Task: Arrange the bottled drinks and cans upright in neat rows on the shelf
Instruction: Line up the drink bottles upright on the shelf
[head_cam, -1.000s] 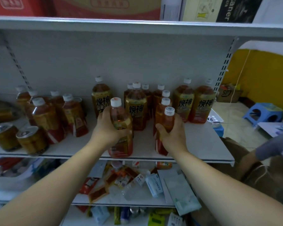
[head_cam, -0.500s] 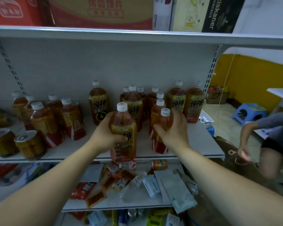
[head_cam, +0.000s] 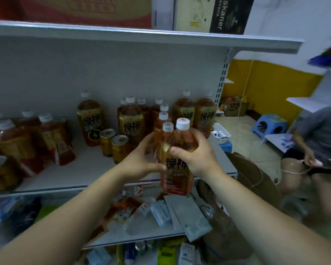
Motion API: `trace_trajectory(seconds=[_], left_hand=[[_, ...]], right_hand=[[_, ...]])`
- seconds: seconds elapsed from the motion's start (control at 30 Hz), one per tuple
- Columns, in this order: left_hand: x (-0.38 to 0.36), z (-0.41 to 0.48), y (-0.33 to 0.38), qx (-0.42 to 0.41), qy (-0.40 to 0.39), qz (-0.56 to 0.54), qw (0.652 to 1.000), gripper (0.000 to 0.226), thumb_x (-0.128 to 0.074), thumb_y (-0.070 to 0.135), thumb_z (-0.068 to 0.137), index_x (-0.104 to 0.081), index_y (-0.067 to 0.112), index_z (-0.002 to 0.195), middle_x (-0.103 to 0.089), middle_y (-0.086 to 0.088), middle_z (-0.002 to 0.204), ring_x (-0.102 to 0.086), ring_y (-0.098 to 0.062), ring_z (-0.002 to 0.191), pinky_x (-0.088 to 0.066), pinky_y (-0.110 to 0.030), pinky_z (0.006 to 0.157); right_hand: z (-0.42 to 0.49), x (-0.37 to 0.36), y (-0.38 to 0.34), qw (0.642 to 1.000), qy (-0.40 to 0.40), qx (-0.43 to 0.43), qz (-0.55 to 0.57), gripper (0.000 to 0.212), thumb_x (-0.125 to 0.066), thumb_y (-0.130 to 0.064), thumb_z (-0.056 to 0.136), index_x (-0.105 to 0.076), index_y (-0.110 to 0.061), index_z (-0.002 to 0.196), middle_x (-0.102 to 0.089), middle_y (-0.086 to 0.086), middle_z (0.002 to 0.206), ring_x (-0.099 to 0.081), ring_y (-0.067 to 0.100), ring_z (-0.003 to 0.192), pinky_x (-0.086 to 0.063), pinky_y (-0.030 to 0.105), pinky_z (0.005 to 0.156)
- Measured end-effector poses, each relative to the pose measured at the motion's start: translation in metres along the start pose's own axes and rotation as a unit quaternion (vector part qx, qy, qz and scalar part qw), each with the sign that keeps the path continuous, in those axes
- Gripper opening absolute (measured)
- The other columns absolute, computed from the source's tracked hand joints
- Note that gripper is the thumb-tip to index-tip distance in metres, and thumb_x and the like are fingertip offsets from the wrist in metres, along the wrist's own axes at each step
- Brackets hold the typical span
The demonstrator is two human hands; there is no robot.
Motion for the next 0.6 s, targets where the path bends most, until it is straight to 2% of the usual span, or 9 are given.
trace_trajectory(seconds=[0.07,0.13,0.2,0.3,0.37,0.47,0.53,0.6], left_hand=[[-0.001,0.009,-0.032,0.066,0.003,0.089,0.994,0.09,-0.074,0.039,0.077,-0.02,0.029,0.149,-0.032,0.003,0.152,-0.032,-0.016,0.138,-0.03,-0.03,0.107],[-0.004,0.018,-0.063,0.12,0.0,0.195,0.973,0.075,-0.062,0.047,0.086,-0.026,0.025,0.148,-0.025,0.0,0.156,-0.028,-0.021,0.14,-0.028,-0.032,0.11],[-0.013,0.026,-0.084,0.137,-0.015,0.287,0.948,0.067,-0.049,0.051,0.091,-0.025,0.026,0.149,-0.017,-0.002,0.159,-0.021,-0.025,0.143,-0.024,-0.038,0.115],[-0.021,0.033,-0.105,0.172,-0.027,0.363,0.915,0.065,-0.035,0.06,0.093,-0.015,0.035,0.149,-0.002,0.001,0.161,-0.006,-0.03,0.146,-0.014,-0.05,0.117],[-0.027,0.033,-0.118,0.2,-0.028,0.379,0.903,0.063,-0.027,0.061,0.094,-0.008,0.039,0.15,0.007,0.003,0.16,0.002,-0.027,0.147,-0.008,-0.054,0.116],[-0.035,0.03,-0.124,0.198,-0.019,0.434,0.879,0.063,-0.018,0.06,0.095,0.001,0.038,0.15,0.011,0.002,0.16,0.008,-0.026,0.147,-0.004,-0.058,0.115],[-0.035,0.029,-0.126,0.202,-0.001,0.455,0.867,0.063,-0.014,0.062,0.093,0.005,0.039,0.149,0.012,0.004,0.16,0.011,-0.023,0.147,-0.001,-0.059,0.114],[-0.035,0.03,-0.128,0.202,0.008,0.463,0.863,0.065,-0.01,0.065,0.091,0.006,0.04,0.149,0.012,0.006,0.16,0.012,-0.021,0.147,0.001,-0.058,0.114]], right_hand=[[0.005,0.023,0.015,0.999,0.025,-0.016,-0.013,0.048,-0.083,-0.023,0.072,-0.054,-0.038,0.107,-0.064,-0.018,0.099,-0.056,-0.011,0.089,-0.041,0.004,0.07],[0.014,0.043,0.028,0.998,0.043,-0.022,-0.025,0.045,-0.084,-0.026,0.071,-0.055,-0.039,0.102,-0.064,-0.017,0.099,-0.057,-0.008,0.091,-0.045,0.015,0.078],[0.025,0.056,0.041,0.998,0.046,-0.029,-0.033,0.042,-0.084,-0.026,0.071,-0.055,-0.041,0.098,-0.065,-0.016,0.1,-0.06,-0.001,0.094,-0.048,0.028,0.087],[0.046,0.065,0.058,0.998,0.038,-0.036,-0.023,0.048,-0.084,-0.028,0.071,-0.054,-0.039,0.107,-0.066,-0.012,0.107,-0.061,0.008,0.101,-0.049,0.038,0.095],[0.059,0.064,0.064,0.999,0.021,-0.031,-0.034,0.052,-0.082,-0.03,0.073,-0.052,-0.035,0.115,-0.064,-0.012,0.109,-0.059,0.005,0.102,-0.047,0.033,0.094],[0.078,0.058,0.065,0.999,-0.013,-0.007,-0.043,0.047,-0.079,-0.029,0.077,-0.049,-0.039,0.114,-0.058,-0.023,0.102,-0.052,-0.015,0.091,-0.039,0.014,0.08],[0.091,0.055,0.068,0.998,-0.022,-0.001,-0.051,0.045,-0.079,-0.033,0.077,-0.049,-0.044,0.109,-0.058,-0.025,0.101,-0.05,-0.018,0.089,-0.037,0.011,0.078],[0.108,0.053,0.072,0.998,-0.024,0.005,-0.06,0.04,-0.08,-0.039,0.074,-0.052,-0.047,0.102,-0.059,-0.027,0.1,-0.052,-0.019,0.089,-0.04,0.016,0.081]])
Point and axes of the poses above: each hand's wrist, its own z-axis towards the middle knuckle, its own x-axis out of the back of the hand, y = z × x, the point moved 10 cm from there along z, towards the middle knuckle
